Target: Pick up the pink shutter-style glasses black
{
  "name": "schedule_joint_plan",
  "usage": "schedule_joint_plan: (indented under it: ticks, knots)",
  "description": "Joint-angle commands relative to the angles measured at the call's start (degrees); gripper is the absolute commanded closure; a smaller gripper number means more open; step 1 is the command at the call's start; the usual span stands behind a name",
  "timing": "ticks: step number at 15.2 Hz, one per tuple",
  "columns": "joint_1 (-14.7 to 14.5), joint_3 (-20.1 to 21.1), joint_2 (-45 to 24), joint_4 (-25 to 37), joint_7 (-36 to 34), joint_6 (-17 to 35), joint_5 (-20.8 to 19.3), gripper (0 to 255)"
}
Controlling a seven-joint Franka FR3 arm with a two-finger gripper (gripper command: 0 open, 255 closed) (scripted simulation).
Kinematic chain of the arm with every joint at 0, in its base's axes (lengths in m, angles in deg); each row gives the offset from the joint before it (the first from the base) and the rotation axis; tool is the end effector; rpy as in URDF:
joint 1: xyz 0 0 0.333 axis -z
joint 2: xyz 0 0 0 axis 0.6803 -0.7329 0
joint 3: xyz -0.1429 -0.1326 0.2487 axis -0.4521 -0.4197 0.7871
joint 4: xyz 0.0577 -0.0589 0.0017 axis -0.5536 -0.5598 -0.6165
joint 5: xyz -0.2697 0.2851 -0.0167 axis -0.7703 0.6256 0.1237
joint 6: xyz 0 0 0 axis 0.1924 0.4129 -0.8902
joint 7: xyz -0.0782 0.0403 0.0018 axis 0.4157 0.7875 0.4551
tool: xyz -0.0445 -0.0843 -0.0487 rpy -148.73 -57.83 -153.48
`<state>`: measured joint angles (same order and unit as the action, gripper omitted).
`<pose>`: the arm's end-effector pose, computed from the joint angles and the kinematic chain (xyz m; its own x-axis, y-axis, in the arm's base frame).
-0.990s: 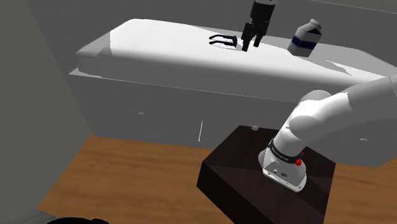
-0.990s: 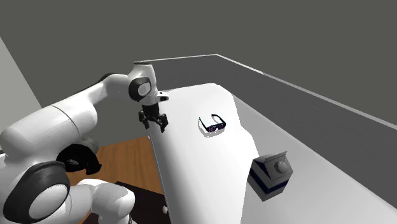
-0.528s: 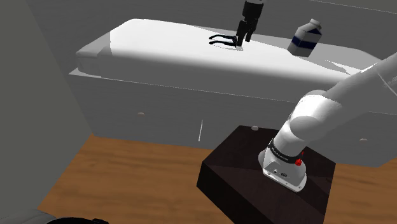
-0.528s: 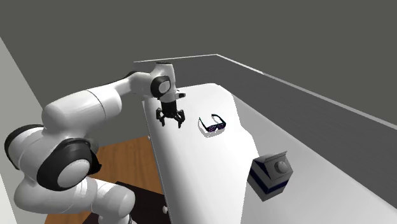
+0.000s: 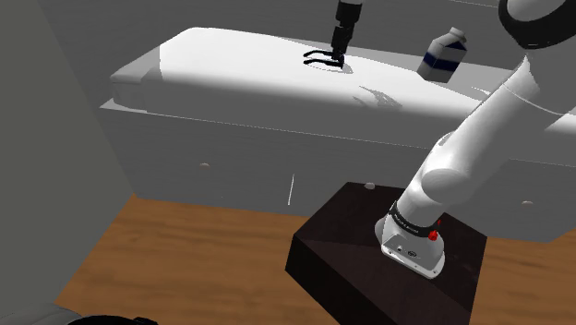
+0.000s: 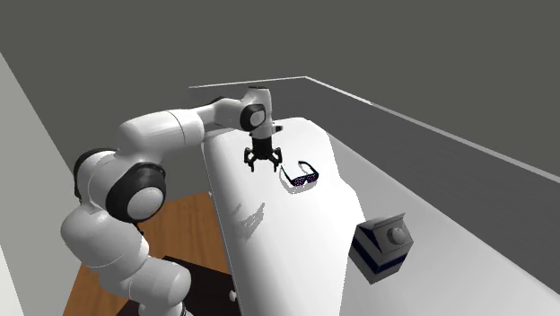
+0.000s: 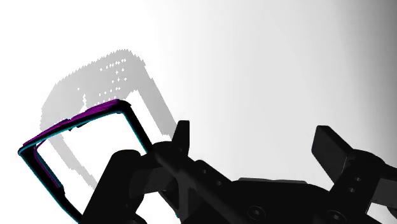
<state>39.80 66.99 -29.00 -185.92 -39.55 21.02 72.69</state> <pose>0.4830 -0.1782 0.5783 0.9701 0.2419 -0.0189 0.2423 -0.9699 0.0254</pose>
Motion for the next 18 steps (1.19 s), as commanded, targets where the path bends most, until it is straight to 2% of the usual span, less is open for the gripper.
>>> schedule_joint_plan:
  ticks: [1,5,9,18]
  knots:
    - [0.1,-1.2,-5.0,4.6,4.2,0.2,1.5,0]
    - [1.4,-2.7,-15.4,15.4,12.1,-0.8,5.5,0]
    - [4.0,-2.6,-25.4,27.1,18.2,-3.3,9.3,0]
    - [3.5,-2.4,-24.7,20.3,18.0,2.8,9.0,0]
